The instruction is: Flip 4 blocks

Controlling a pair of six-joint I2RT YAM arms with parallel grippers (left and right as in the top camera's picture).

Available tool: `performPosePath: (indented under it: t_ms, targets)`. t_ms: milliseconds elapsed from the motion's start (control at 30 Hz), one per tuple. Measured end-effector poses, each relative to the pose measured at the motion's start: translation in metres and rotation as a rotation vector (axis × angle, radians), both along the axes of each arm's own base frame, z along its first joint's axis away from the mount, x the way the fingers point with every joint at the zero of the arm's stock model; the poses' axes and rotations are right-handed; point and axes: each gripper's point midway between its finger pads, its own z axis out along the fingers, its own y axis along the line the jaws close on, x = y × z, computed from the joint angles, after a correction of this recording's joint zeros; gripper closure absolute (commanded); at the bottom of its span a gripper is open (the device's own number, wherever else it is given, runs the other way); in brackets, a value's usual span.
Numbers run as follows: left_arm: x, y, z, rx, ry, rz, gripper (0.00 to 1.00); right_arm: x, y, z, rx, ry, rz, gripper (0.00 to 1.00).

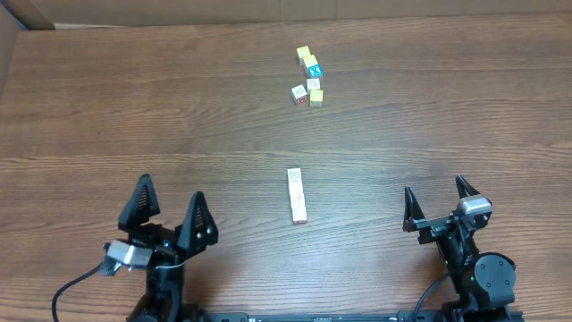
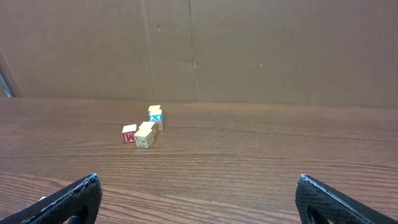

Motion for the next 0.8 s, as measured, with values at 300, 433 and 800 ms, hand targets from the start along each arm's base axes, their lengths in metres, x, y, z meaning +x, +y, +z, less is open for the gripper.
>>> performPosePath:
  t_ms: [300, 433, 800]
  targets:
    - [0.027, 0.004, -0.053, 0.002, 0.233, 0.022, 0.00, 0.000, 0.000, 0.000, 0.000, 0.000, 0.000, 0.00]
    - [0.038, 0.005, -0.092, 0.031, 0.395, 0.043, 0.00, 0.000, 0.000, 0.000, 0.000, -0.001, 0.000, 0.00]
    - [0.042, 0.007, -0.155, 0.272, 0.619, 0.114, 0.00, 0.000, 0.000, 0.000, 0.000, 0.000, 0.000, 0.00]
